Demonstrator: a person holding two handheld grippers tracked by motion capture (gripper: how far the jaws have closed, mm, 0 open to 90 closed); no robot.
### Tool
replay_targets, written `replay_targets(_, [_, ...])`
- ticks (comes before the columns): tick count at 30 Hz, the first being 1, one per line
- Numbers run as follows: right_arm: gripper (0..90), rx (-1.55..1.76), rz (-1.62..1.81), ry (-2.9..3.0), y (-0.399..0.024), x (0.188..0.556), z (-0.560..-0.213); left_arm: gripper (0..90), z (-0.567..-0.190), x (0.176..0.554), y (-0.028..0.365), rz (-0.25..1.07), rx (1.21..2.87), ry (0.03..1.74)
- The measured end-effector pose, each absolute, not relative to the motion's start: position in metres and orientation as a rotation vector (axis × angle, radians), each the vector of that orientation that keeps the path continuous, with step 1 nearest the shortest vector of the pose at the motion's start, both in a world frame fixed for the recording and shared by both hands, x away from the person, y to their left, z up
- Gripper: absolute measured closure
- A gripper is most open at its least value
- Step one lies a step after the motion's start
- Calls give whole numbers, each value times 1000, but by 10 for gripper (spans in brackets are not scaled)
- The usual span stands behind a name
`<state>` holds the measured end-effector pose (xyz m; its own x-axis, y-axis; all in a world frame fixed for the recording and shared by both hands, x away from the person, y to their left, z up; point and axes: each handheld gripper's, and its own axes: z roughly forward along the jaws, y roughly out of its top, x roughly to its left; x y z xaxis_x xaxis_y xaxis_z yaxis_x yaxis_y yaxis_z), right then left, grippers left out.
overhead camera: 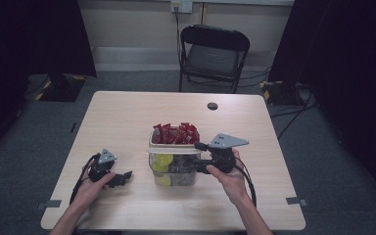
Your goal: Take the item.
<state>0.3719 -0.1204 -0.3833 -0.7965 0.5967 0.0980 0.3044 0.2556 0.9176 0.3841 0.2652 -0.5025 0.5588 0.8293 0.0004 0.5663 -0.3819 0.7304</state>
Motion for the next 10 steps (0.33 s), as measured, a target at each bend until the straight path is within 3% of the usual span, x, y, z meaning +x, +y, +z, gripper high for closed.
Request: replay_targets(10, [416, 837, 1556, 2260, -120, 372, -383, 81, -503, 384, 265, 485, 2096, 1116])
